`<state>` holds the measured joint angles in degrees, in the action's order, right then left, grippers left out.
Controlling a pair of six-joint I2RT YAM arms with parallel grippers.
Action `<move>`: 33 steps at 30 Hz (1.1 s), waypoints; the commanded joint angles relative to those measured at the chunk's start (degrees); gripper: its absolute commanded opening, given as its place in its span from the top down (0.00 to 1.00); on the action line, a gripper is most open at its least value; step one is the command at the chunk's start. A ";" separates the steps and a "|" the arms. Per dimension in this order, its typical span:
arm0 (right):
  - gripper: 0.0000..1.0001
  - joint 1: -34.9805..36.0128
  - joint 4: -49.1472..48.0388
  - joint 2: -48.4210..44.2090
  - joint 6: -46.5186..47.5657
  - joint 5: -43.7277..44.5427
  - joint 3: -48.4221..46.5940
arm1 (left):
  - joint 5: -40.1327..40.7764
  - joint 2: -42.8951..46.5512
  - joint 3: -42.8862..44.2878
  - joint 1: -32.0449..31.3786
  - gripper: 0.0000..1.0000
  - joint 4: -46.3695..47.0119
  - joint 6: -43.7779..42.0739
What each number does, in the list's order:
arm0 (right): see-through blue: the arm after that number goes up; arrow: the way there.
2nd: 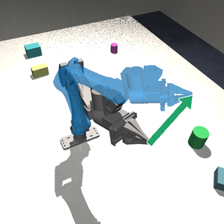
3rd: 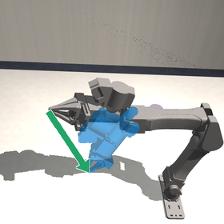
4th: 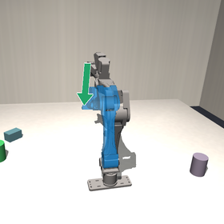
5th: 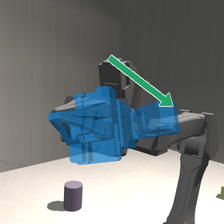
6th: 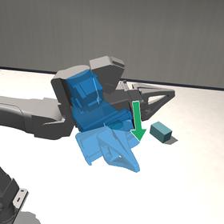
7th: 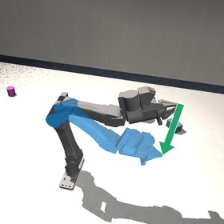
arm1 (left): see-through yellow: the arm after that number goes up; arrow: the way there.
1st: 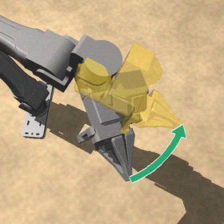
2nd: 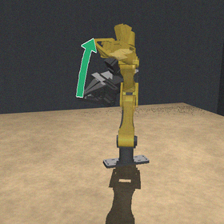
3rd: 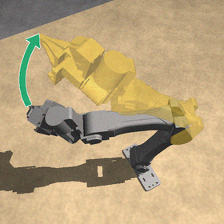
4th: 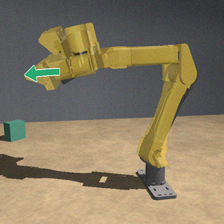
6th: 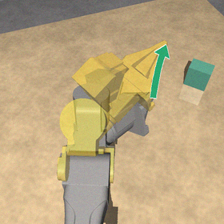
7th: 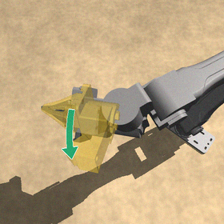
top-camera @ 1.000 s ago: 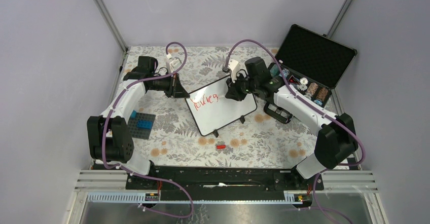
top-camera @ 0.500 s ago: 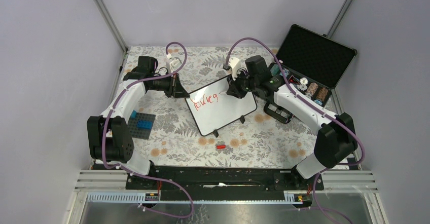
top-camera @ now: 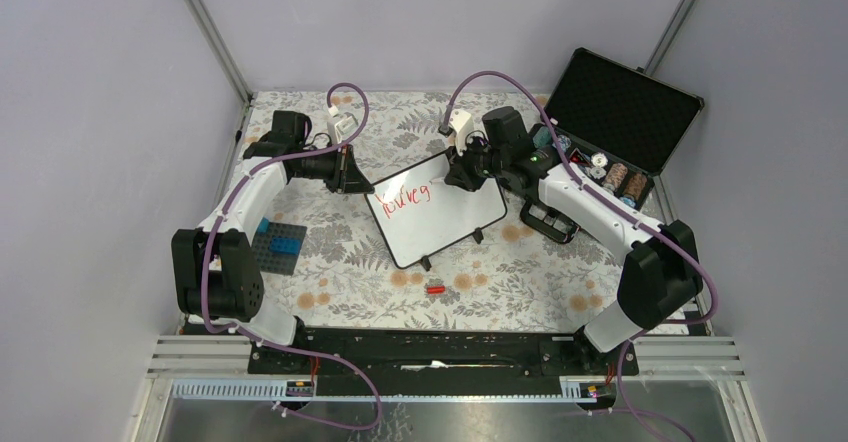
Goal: Write a sentence on the whiteboard
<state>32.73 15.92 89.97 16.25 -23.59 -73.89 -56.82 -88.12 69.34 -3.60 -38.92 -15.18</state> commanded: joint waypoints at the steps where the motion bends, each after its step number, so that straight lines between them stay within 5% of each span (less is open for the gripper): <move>1: 1.00 0.31 -1.62 0.30 0.59 -0.77 -0.48 | 1.75 1.28 -0.13 -0.36 1.00 1.68 -1.70; 33: 1.00 -1.17 -0.19 -1.53 2.76 2.48 -0.32 | 1.95 1.10 -0.08 -0.41 1.00 1.72 -1.59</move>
<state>32.34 16.12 89.30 18.17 -24.01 -71.83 -56.75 -88.12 69.32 -3.60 -38.89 -15.20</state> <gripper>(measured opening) 0.164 0.079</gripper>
